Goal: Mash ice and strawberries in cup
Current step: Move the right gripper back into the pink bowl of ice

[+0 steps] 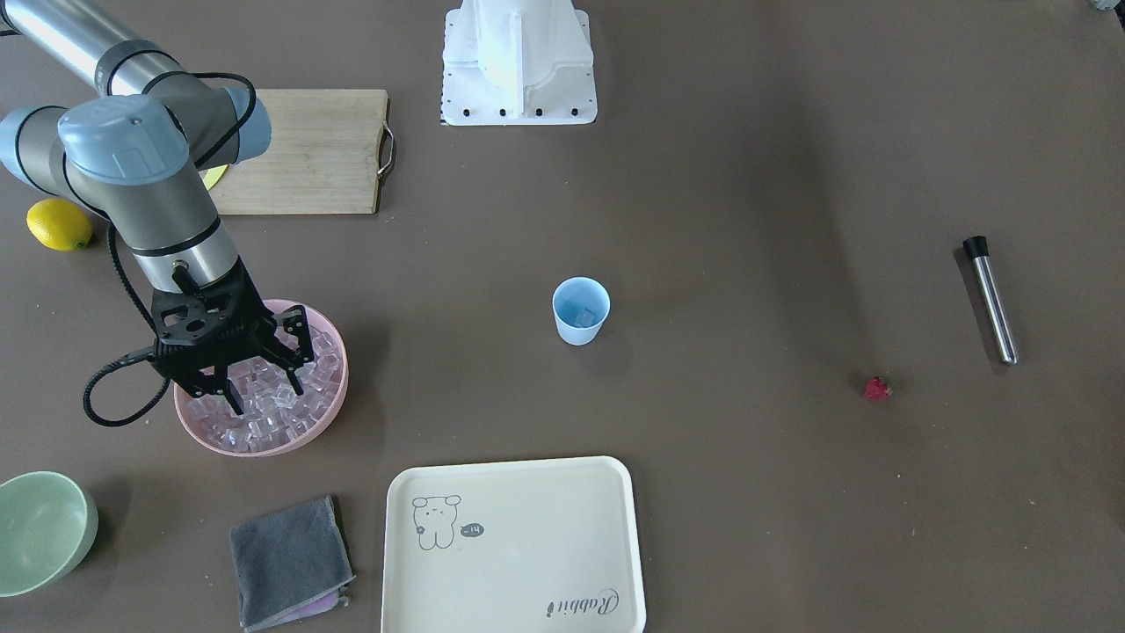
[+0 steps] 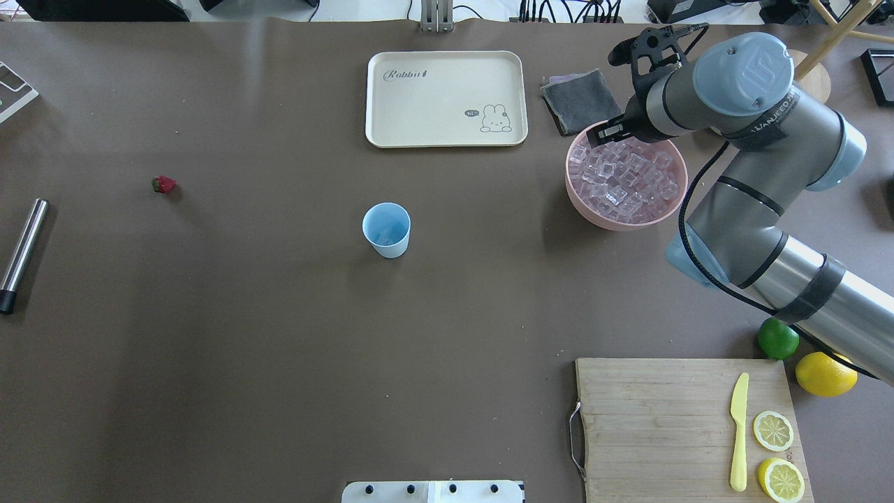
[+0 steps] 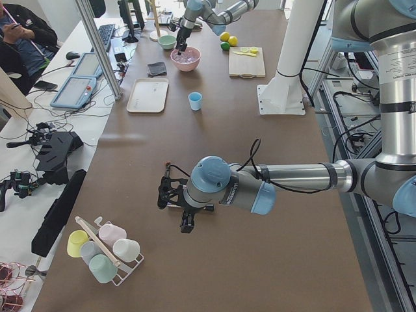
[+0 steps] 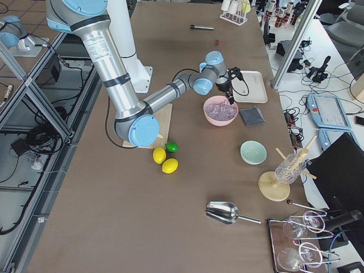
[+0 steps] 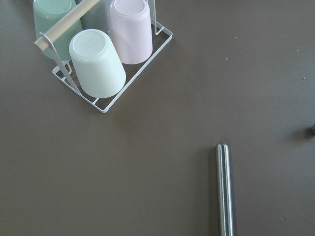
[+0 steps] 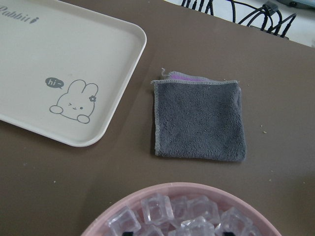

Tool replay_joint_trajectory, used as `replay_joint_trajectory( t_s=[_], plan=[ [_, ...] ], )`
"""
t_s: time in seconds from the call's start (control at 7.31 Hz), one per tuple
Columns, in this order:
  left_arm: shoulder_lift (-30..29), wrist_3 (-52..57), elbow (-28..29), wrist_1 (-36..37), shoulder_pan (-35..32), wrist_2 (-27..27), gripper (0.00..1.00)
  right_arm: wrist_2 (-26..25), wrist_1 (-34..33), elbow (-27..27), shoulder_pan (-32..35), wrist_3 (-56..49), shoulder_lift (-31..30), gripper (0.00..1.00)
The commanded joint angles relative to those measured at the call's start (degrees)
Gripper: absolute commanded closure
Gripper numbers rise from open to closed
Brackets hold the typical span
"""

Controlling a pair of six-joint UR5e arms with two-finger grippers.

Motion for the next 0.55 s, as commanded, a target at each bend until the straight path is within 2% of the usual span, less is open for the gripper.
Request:
replay_joint_trajectory(
  t_s=[0.0,0.41],
  plan=[
    [-0.1,-0.1,0.1,0.0,-0.1,0.1,0.01,-0.9,-0.1,-1.3,-0.1,-1.0,0.2,0.39],
    [0.0,-0.1,-0.6,0.3,-0.5,0.0,0.01,-1.7,-3.5,-1.9,-0.4,-6.7,1.5,0.4]
  ],
)
